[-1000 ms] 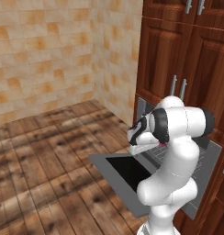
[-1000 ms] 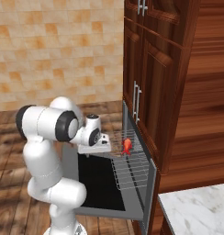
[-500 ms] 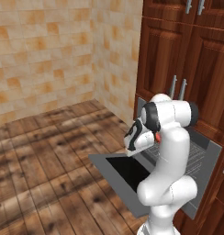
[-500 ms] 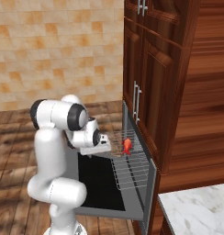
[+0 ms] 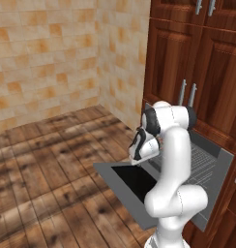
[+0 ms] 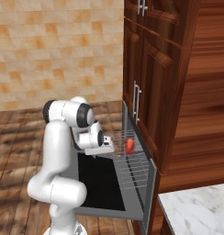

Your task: Place the fish on the top rack of the oven, and slide the tray back inside. Close the oven door.

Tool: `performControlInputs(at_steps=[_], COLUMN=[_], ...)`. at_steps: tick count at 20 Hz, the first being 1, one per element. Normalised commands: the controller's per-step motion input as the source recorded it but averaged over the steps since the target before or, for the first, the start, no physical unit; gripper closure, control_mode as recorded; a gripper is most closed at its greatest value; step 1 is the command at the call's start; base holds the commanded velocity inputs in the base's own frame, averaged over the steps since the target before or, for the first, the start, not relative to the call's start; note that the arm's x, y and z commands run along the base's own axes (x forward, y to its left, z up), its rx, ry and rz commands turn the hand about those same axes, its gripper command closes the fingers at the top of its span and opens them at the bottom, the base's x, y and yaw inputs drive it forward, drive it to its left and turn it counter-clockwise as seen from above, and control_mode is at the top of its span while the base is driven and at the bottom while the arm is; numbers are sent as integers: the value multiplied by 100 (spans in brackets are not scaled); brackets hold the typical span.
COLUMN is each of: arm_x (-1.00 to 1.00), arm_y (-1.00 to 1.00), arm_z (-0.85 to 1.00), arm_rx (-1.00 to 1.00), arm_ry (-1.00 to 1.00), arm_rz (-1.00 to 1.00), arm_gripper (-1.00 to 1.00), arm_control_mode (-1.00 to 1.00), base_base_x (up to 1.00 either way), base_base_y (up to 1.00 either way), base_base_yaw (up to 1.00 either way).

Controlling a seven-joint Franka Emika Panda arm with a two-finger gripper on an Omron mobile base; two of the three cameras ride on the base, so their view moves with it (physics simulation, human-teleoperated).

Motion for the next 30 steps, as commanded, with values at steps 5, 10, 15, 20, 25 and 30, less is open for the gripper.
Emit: performControlInputs(at_steps=[5,10,15,20,25,30], arm_x=[54,47,24,3,-13,-52], arm_y=[-5,-13,-45,-19,1,46], arm_z=[-37,-48,-33,-5,10,27], arm_rx=[-3,-7,-2,0,0,-2], arm_ry=[0,0,0,0,0,-4], arm_rz=[-2,-1,0,0,0,8], arm_gripper=[-100,-100,-100,-100,-100,-100], arm_control_mode=[-100,-100,-100,-100,-100,-100], base_base_x=[0,0,0,0,0,0], base_base_y=[0,0,0,0,0,0], base_base_yaw=[0,0,0,0,0,0])
